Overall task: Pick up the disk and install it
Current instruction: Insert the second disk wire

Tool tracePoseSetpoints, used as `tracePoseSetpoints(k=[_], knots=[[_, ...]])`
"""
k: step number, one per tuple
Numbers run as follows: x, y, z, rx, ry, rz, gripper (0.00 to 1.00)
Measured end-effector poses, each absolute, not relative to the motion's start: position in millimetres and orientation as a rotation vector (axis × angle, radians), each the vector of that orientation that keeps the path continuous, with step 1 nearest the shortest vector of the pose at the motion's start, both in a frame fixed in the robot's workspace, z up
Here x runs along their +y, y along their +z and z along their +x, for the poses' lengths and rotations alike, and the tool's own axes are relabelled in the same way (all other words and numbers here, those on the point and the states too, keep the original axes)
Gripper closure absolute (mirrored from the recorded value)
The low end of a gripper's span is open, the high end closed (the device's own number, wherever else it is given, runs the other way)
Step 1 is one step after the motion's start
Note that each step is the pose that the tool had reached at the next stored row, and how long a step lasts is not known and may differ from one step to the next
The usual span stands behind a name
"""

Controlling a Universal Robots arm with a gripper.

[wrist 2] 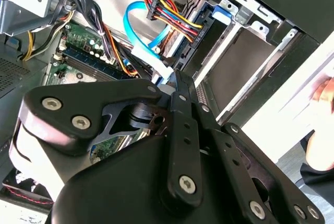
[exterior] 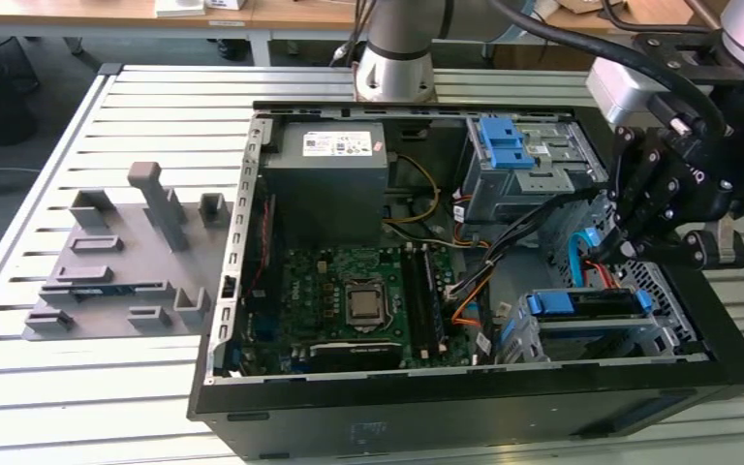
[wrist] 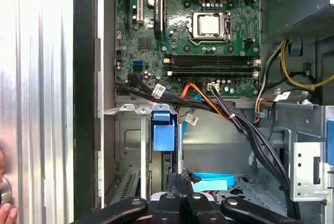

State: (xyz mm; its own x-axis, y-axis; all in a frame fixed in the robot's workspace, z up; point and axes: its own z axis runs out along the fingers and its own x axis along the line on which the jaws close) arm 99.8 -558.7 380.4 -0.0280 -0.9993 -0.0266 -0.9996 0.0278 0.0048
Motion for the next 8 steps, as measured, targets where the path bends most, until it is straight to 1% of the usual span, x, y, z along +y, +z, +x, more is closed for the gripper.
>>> tracePoseSetpoints(k=[8], knots=[[-554.5, 381.5, 98.8, 2.241, 0.031, -2.180, 0.89]])
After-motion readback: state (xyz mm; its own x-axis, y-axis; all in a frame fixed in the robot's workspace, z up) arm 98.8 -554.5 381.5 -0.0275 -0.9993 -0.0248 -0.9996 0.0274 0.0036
